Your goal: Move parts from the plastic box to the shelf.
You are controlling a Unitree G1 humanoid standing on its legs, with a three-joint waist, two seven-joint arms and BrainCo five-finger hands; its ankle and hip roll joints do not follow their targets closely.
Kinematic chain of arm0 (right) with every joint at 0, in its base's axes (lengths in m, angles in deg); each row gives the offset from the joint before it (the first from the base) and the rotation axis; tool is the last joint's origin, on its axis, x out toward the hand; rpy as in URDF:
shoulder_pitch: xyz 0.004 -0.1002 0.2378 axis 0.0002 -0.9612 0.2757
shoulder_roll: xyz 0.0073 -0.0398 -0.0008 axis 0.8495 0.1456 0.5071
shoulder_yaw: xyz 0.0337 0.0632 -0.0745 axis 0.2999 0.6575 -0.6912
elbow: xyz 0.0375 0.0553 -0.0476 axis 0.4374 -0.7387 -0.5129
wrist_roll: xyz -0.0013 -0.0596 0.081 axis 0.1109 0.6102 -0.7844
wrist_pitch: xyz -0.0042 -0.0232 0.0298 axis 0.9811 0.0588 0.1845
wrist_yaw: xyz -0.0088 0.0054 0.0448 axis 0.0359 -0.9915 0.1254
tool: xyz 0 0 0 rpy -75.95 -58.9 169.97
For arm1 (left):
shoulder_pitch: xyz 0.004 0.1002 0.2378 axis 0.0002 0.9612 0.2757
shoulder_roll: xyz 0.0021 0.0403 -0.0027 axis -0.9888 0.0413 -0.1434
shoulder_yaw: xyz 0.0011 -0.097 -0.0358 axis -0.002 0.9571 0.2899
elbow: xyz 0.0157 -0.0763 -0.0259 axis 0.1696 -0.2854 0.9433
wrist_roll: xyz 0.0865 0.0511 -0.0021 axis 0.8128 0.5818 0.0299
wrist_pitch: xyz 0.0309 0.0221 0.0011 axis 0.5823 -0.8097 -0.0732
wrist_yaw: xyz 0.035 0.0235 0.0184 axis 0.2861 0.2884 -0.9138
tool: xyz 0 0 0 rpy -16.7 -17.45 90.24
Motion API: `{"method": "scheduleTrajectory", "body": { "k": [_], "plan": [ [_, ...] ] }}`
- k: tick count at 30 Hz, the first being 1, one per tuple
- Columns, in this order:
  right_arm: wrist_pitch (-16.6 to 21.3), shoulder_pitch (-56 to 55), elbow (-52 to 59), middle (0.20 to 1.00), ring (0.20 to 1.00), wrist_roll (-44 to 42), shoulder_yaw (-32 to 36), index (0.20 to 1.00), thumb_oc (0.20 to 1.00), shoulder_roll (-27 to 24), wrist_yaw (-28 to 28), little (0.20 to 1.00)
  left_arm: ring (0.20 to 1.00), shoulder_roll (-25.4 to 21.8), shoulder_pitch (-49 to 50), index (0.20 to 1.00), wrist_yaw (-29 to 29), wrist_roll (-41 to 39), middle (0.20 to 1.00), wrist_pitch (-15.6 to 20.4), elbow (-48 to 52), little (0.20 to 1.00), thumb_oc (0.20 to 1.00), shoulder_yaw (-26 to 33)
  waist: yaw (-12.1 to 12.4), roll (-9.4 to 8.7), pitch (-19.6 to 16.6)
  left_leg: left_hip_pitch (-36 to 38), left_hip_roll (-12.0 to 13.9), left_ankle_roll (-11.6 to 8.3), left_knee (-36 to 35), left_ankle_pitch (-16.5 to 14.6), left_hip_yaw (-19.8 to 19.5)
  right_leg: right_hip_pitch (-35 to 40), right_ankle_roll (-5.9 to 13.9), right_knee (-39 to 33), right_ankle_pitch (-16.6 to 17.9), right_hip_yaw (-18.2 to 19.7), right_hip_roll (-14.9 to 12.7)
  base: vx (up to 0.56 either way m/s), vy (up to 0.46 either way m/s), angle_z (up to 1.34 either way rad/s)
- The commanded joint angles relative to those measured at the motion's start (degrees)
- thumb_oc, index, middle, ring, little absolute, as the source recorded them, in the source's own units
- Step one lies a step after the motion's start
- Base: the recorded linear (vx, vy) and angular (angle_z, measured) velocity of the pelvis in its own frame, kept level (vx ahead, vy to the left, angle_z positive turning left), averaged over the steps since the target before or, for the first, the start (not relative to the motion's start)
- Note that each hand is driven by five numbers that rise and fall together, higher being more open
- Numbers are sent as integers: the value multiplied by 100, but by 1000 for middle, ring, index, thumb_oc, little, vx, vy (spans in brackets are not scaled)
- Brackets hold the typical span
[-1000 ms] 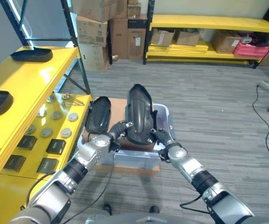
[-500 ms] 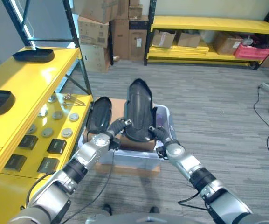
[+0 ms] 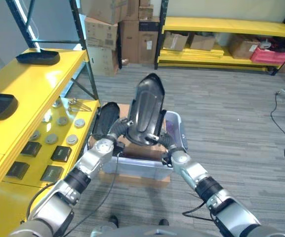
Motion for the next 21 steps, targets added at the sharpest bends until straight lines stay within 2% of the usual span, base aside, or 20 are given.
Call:
{"method": "scheduleTrajectory", "body": {
  "k": [1, 6, 8, 13, 16, 19, 21],
  "plan": [
    [143, -41, -384, 1000, 1000, -41, 227, 1000, 1000, -339, -130, 1000, 200, -61, -690, 200, -374, 264, 200, 1170, -144, 200, 200, 430, 200, 99, -256, 6, 93, -119, -47, -588, -363, 74, 468, 8, -584, -90, -209, -47, 14, -1],
    [64, -769, -341, 1000, 1000, 88, 420, 1000, 1000, -475, 111, 1000, 200, -451, -200, 200, -775, 593, 200, 1471, -59, 200, 200, 966, 184, 104, -232, -37, 88, -116, -47, -586, -343, 32, 456, 8, -596, -57, -198, -45, 23, 0],
    [64, -1380, -466, 1000, 1000, 286, 578, 1000, 1000, -533, 392, 1000, 200, -798, 351, 200, -864, 724, 200, 1665, 45, 200, 200, 1542, 214, 114, -196, -110, 62, -100, -47, -584, -363, -15, 465, 8, -578, -73, -212, -95, 52, -4],
    [-169, -1828, -738, 1000, 1000, 605, 682, 1000, 1000, -479, 602, 1000, 200, -1001, 895, 200, -909, 784, 200, 1814, 327, 200, 200, 2111, 266, 115, -155, -207, -2, -72, -47, -581, -426, -53, 491, 8, -555, -95, -241, -55, 39, -4],
    [-333, -2146, -1147, 1000, 1000, 921, 742, 1000, 1000, -368, 706, 1000, 200, -1162, 1244, 200, -920, 925, 200, 1787, 810, 200, 200, 2548, 367, 108, -128, -296, -85, -33, -47, -597, -548, -71, 529, 8, -545, -113, -280, -41, 28, 3],
    [-125, -2376, -2277, 1000, 1000, 1066, 958, 1000, 1000, -112, 856, 1000, 200, -1314, 1520, 200, -958, 891, 200, 1743, 1253, 200, 200, 2899, 516, 145, -94, -380, -191, 44, -47, -596, -844, -129, 540, 178, -617, -39, -280, -27, 7, 27],
    [11, -2486, -2868, 1000, 1000, 1180, 1090, 1000, 1000, 13, 922, 1000, 200, -1410, 1581, 200, -972, 818, 200, 1873, 1352, 200, 200, 2995, 530, 172, -74, -406, -242, 94, -47, -576, -1061, -214, 484, 417, -775, 121, -180, -19, -37, 41]
  ]
}}
